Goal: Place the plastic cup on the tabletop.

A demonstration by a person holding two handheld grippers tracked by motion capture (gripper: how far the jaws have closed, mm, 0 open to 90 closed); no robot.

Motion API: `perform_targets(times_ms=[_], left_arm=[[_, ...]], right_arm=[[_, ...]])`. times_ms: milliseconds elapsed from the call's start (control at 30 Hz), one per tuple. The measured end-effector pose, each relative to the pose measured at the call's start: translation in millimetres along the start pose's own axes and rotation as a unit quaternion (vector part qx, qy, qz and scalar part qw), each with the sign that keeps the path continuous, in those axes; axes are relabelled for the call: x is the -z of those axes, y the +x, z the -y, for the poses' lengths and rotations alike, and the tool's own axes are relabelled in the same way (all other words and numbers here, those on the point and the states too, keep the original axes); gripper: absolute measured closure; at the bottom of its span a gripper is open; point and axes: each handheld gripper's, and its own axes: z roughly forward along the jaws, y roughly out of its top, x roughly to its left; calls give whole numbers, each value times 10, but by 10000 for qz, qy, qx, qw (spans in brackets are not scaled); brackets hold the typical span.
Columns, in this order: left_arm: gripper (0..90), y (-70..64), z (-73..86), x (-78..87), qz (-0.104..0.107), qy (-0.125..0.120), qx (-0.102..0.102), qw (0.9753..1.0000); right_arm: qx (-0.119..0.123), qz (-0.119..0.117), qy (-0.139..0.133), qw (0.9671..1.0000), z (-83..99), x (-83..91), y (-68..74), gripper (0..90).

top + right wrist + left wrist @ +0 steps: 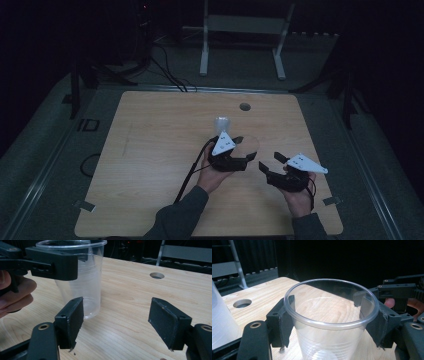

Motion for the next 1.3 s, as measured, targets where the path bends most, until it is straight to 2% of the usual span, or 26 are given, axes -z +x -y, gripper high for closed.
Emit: perform_targets(times_ms=[1300], left_arm=[[294, 35, 242, -68, -59, 122, 114, 9998]], right_arm=[[-31, 44, -28, 10000, 3, 24, -24, 280]])
